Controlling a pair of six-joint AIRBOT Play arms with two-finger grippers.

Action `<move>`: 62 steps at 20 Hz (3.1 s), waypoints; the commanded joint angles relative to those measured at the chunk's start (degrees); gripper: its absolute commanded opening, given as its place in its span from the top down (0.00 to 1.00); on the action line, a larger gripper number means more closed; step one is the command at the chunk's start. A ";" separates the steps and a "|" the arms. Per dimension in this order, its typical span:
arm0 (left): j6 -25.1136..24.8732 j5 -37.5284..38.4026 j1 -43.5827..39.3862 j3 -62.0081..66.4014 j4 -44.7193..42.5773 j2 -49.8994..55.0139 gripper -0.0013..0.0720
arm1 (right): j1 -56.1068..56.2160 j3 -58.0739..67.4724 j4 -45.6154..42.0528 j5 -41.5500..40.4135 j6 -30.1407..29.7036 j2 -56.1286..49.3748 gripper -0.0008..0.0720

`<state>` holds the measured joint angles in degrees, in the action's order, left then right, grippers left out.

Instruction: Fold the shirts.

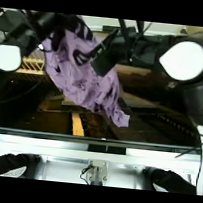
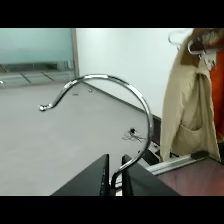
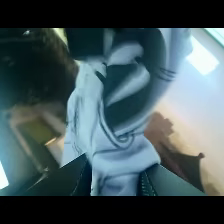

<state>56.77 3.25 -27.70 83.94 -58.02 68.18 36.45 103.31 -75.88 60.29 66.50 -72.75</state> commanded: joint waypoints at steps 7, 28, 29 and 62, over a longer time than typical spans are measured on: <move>3.32 -4.00 0.33 0.09 -0.02 0.11 0.89 | 0.15 0.07 0.57 -2.51 0.33 0.76 0.72; 6.73 -4.28 0.20 0.09 -1.22 -2.60 0.40 | 0.17 0.07 -1.84 -9.75 -1.33 0.74 0.91; 6.73 -4.15 0.20 0.09 -1.81 -2.99 0.40 | 0.15 0.07 -2.29 -10.58 -1.36 1.01 0.91; 2.25 8.28 2.89 -0.07 -3.76 -10.99 0.25 | -48.74 3.37 -41.97 -10.05 28.28 16.35 0.91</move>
<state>59.64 6.00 -26.02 83.96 -61.78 57.17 0.71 106.43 -115.72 48.12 92.53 -59.88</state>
